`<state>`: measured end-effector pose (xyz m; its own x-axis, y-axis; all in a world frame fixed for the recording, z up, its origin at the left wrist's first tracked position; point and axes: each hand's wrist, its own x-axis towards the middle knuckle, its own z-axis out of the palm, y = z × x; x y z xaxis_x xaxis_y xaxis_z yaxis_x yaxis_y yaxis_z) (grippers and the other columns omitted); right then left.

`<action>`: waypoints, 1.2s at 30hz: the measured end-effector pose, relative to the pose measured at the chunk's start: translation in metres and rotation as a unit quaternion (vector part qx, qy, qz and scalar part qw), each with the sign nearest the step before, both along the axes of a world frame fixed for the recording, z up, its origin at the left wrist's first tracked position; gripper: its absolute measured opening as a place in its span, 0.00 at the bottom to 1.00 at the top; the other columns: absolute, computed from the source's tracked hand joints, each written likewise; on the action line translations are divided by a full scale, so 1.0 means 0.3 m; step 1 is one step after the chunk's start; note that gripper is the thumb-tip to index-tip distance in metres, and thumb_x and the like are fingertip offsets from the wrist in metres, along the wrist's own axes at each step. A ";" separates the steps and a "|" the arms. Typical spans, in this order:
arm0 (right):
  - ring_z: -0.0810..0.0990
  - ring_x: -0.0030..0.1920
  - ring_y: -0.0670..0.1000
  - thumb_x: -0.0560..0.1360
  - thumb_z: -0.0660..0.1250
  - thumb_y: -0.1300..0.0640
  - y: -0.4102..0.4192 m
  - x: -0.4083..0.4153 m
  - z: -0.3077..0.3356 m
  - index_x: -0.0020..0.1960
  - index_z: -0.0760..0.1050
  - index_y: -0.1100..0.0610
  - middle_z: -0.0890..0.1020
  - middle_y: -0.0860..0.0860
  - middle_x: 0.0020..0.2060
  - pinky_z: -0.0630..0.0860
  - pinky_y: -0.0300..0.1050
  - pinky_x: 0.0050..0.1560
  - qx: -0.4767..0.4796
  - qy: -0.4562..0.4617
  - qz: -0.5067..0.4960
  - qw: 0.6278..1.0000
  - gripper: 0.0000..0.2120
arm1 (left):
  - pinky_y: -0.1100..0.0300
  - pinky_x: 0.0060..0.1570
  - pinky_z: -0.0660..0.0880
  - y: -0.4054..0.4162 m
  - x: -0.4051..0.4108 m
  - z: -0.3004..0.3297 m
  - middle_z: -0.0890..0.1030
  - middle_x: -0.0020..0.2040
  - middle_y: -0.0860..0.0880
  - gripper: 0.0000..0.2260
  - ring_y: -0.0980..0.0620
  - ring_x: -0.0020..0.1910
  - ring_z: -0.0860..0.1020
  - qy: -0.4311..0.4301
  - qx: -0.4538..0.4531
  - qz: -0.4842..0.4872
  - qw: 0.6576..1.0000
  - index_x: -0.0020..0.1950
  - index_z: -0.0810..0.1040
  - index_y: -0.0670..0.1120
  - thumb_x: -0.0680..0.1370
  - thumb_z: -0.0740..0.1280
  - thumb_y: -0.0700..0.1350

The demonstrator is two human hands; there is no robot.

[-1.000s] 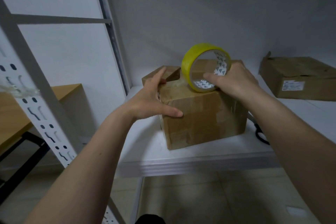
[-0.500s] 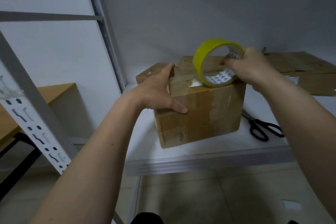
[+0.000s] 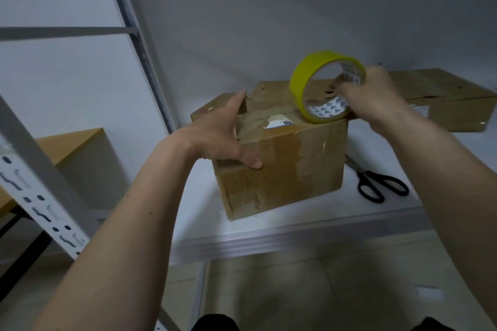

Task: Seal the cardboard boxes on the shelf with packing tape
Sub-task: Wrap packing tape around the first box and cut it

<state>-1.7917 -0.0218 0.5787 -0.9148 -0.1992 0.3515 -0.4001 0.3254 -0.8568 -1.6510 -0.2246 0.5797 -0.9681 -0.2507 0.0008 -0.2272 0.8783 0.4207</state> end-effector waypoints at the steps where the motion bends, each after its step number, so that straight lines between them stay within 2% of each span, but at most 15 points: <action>1: 0.81 0.48 0.59 0.76 0.65 0.54 0.003 0.002 -0.006 0.48 0.79 0.58 0.82 0.58 0.46 0.78 0.59 0.53 -0.015 0.002 -0.005 1.000 0.08 | 0.50 0.72 0.66 0.002 -0.001 0.004 0.64 0.77 0.53 0.61 0.48 0.73 0.65 -0.003 -0.005 0.002 1.000 0.80 0.40 0.59 0.63 0.82 0.53; 4: 0.82 0.46 0.57 0.74 0.68 0.53 -0.001 0.016 -0.042 0.46 0.80 0.60 0.83 0.56 0.43 0.79 0.55 0.50 -0.049 -0.004 -0.017 0.999 0.10 | 0.51 0.72 0.66 0.014 -0.011 0.022 0.64 0.77 0.53 0.60 0.48 0.73 0.66 -0.017 -0.016 0.004 1.000 0.80 0.40 0.59 0.63 0.82 0.54; 7: 0.82 0.45 0.53 0.71 0.72 0.50 0.004 0.024 -0.081 0.41 0.79 0.54 0.83 0.52 0.42 0.80 0.54 0.52 -0.064 -0.071 0.031 0.995 0.08 | 0.55 0.70 0.64 0.062 -0.042 0.040 0.63 0.77 0.54 0.61 0.49 0.74 0.65 -0.016 -0.015 0.010 1.000 0.80 0.40 0.59 0.62 0.81 0.59; 9: 0.82 0.47 0.55 0.73 0.69 0.49 0.003 0.015 -0.091 0.44 0.79 0.56 0.83 0.53 0.44 0.79 0.55 0.54 -0.052 -0.068 0.034 0.996 0.10 | 0.56 0.71 0.63 0.101 -0.072 0.041 0.61 0.78 0.54 0.63 0.50 0.76 0.63 -0.001 -0.010 0.013 1.000 0.80 0.39 0.58 0.60 0.81 0.61; 12: 0.81 0.47 0.58 0.75 0.65 0.50 0.007 0.000 -0.075 0.41 0.77 0.57 0.82 0.55 0.42 0.77 0.50 0.47 -0.033 -0.034 0.017 0.999 0.11 | 0.56 0.72 0.63 0.132 -0.108 0.033 0.62 0.78 0.51 0.62 0.50 0.76 0.62 0.008 -0.035 0.001 0.999 0.80 0.39 0.57 0.61 0.81 0.59; 13: 0.81 0.47 0.58 0.76 0.64 0.51 0.013 -0.008 -0.066 0.42 0.77 0.58 0.82 0.56 0.43 0.77 0.50 0.48 -0.026 -0.027 0.014 0.999 0.11 | 0.55 0.72 0.64 0.135 -0.114 0.033 0.62 0.78 0.51 0.62 0.49 0.75 0.63 0.007 -0.045 0.000 0.999 0.80 0.40 0.57 0.61 0.81 0.59; 15: 0.82 0.46 0.60 0.76 0.64 0.53 0.032 -0.030 -0.049 0.47 0.78 0.62 0.82 0.59 0.45 0.80 0.59 0.50 -0.031 -0.035 0.015 0.999 0.11 | 0.54 0.72 0.64 0.134 -0.118 0.035 0.63 0.78 0.50 0.62 0.49 0.75 0.64 0.003 -0.051 0.001 0.999 0.80 0.40 0.58 0.61 0.81 0.59; 18: 0.83 0.45 0.62 0.78 0.65 0.56 0.056 -0.042 -0.024 0.44 0.76 0.59 0.82 0.61 0.47 0.80 0.64 0.45 -0.089 -0.088 0.051 0.991 0.07 | 0.55 0.72 0.64 0.136 -0.112 0.036 0.63 0.78 0.50 0.61 0.49 0.75 0.64 0.002 -0.056 -0.001 0.998 0.80 0.40 0.58 0.62 0.81 0.58; 20: 0.84 0.44 0.59 0.77 0.66 0.53 0.056 -0.035 -0.030 0.45 0.75 0.57 0.83 0.59 0.47 0.82 0.60 0.44 -0.126 -0.109 0.061 0.984 0.08 | 0.57 0.71 0.63 0.131 -0.110 0.039 0.63 0.77 0.50 0.60 0.49 0.75 0.64 0.003 -0.057 -0.002 0.998 0.80 0.41 0.57 0.63 0.81 0.57; 22: 0.84 0.41 0.52 0.75 0.69 0.50 0.051 -0.025 -0.064 0.45 0.76 0.55 0.84 0.54 0.44 0.82 0.51 0.42 -0.152 -0.126 0.070 0.978 0.08 | 0.57 0.69 0.65 0.128 -0.115 0.048 0.65 0.76 0.51 0.59 0.49 0.73 0.66 -0.005 -0.062 0.001 0.998 0.81 0.44 0.57 0.62 0.81 0.58; 24: 0.82 0.35 0.46 0.73 0.71 0.49 0.049 -0.010 -0.098 0.44 0.77 0.52 0.84 0.50 0.39 0.80 0.44 0.38 -0.130 -0.135 0.097 0.978 0.07 | 0.53 0.69 0.68 0.134 -0.131 0.059 0.67 0.75 0.50 0.57 0.47 0.72 0.68 -0.020 -0.071 0.004 0.997 0.80 0.50 0.56 0.60 0.82 0.59; 27: 0.81 0.36 0.52 0.76 0.68 0.51 0.054 -0.023 -0.104 0.44 0.77 0.54 0.83 0.52 0.39 0.81 0.50 0.42 -0.102 -0.126 0.097 0.982 0.06 | 0.47 0.67 0.70 0.154 -0.157 0.063 0.68 0.74 0.49 0.55 0.46 0.70 0.69 -0.035 -0.085 0.010 0.996 0.79 0.54 0.52 0.60 0.82 0.59; 30: 0.81 0.33 0.53 0.79 0.64 0.55 0.072 -0.050 -0.069 0.49 0.76 0.58 0.81 0.53 0.40 0.82 0.48 0.35 -0.109 -0.121 0.086 0.983 0.06 | 0.47 0.70 0.67 0.157 -0.166 0.048 0.63 0.77 0.50 0.60 0.46 0.74 0.65 -0.047 -0.083 0.001 0.995 0.80 0.45 0.56 0.60 0.81 0.59; 32: 0.82 0.37 0.54 0.79 0.63 0.57 0.096 -0.066 -0.057 0.54 0.73 0.60 0.81 0.55 0.43 0.82 0.49 0.31 -0.161 -0.162 0.100 0.968 0.07 | 0.48 0.72 0.64 0.155 -0.163 0.040 0.61 0.79 0.51 0.62 0.47 0.75 0.63 -0.053 -0.077 -0.003 0.996 0.80 0.39 0.57 0.62 0.81 0.58; 36: 0.83 0.40 0.56 0.81 0.61 0.57 0.139 -0.084 -0.066 0.51 0.71 0.58 0.81 0.57 0.44 0.82 0.56 0.34 -0.254 -0.255 0.148 0.921 0.04 | 0.49 0.72 0.64 0.148 -0.157 0.044 0.60 0.79 0.51 0.61 0.47 0.76 0.63 -0.053 -0.075 0.003 0.996 0.80 0.39 0.59 0.63 0.80 0.59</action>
